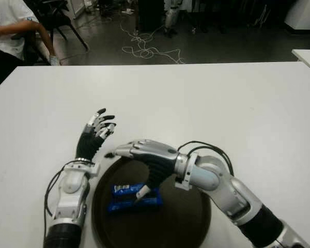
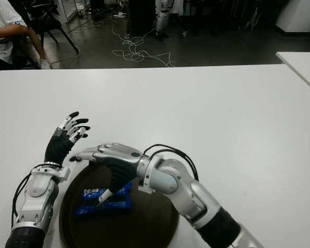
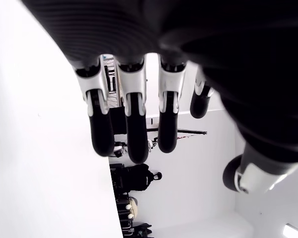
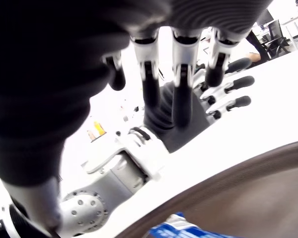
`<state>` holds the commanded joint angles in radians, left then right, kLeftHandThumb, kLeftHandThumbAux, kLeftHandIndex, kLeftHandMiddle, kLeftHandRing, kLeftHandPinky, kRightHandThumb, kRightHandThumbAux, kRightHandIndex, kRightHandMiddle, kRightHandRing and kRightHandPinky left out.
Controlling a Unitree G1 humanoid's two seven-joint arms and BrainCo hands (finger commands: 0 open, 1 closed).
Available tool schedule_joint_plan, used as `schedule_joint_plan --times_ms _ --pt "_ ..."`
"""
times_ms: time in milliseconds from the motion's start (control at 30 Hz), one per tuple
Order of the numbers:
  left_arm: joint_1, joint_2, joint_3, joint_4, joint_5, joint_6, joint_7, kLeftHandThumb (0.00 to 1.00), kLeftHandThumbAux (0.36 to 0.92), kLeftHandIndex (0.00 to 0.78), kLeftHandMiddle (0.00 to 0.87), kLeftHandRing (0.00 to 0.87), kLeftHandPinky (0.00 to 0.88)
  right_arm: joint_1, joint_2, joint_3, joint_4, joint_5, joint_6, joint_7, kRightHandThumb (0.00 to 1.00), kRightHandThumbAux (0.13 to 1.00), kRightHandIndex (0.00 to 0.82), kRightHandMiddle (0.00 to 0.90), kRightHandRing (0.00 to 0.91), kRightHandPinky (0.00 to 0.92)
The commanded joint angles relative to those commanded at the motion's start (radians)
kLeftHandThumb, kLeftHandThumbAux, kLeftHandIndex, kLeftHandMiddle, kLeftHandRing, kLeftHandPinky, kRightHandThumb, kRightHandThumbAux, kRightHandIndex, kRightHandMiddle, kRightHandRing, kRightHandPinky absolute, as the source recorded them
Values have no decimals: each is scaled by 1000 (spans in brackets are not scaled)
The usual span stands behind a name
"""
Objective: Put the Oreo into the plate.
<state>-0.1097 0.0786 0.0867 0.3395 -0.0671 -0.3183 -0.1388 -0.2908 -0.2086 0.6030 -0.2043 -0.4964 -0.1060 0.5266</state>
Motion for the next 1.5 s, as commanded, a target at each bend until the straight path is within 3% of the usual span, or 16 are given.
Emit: schedule_joint_plan --times_ms 67,167,267,467,600,667,867,1067,1233,1367,1433,1500 --pt "0 -1 0 1 -1 -1 0 402 596 115 253 288 329 -2 0 0 -2 1 7 7 0 681 37 70 51 50" --pt "1 -2 -1 -3 3 1 4 400 591 119 256 288 320 0 -35 -52 -74 58 34 58 0 678 34 60 42 48" --pt "1 -2 -1 -3 3 3 6 398 584 120 258 288 317 3 -49 -74 -100 83 47 79 0 682 37 62 47 54" --pt "2 -8 2 -6 -11 21 3 406 579 115 254 287 321 6 -56 -79 -12 113 -17 52 0 679 36 71 71 78" --pt "5 -9 2 -11 -11 25 7 402 570 113 256 284 305 -27 -135 -188 10 201 -38 94 0 680 39 86 89 92" --pt "7 -9 0 -16 -6 26 10 394 560 112 259 284 300 -43 -154 -216 24 216 -35 106 0 678 43 94 94 93" --pt "7 -10 -1 -17 2 24 18 391 557 117 275 291 290 -40 -209 -328 142 183 -36 9 0 695 65 118 93 84" --pt "-3 -7 3 3 -1 17 17 376 556 119 274 292 290 -46 -182 -373 303 159 -70 -145 0 718 69 118 90 82" --pt "-11 -3 9 26 -8 0 8 360 553 120 272 294 307 -139 -137 -406 647 148 -165 -338 0 758 79 127 105 100" --pt "-9 -2 15 30 -11 -2 11 330 561 127 273 289 301 -271 -88 -445 1091 176 -267 -509 0 800 117 162 146 134" --pt "-6 -4 17 28 -10 -1 15 310 559 129 269 280 288 -308 -62 -474 1236 207 -260 -548 0 808 141 189 177 162" --pt "-4 -4 18 24 -9 1 18 288 551 129 262 269 275 -314 -39 -517 1248 265 -213 -533 0 805 162 217 212 210"
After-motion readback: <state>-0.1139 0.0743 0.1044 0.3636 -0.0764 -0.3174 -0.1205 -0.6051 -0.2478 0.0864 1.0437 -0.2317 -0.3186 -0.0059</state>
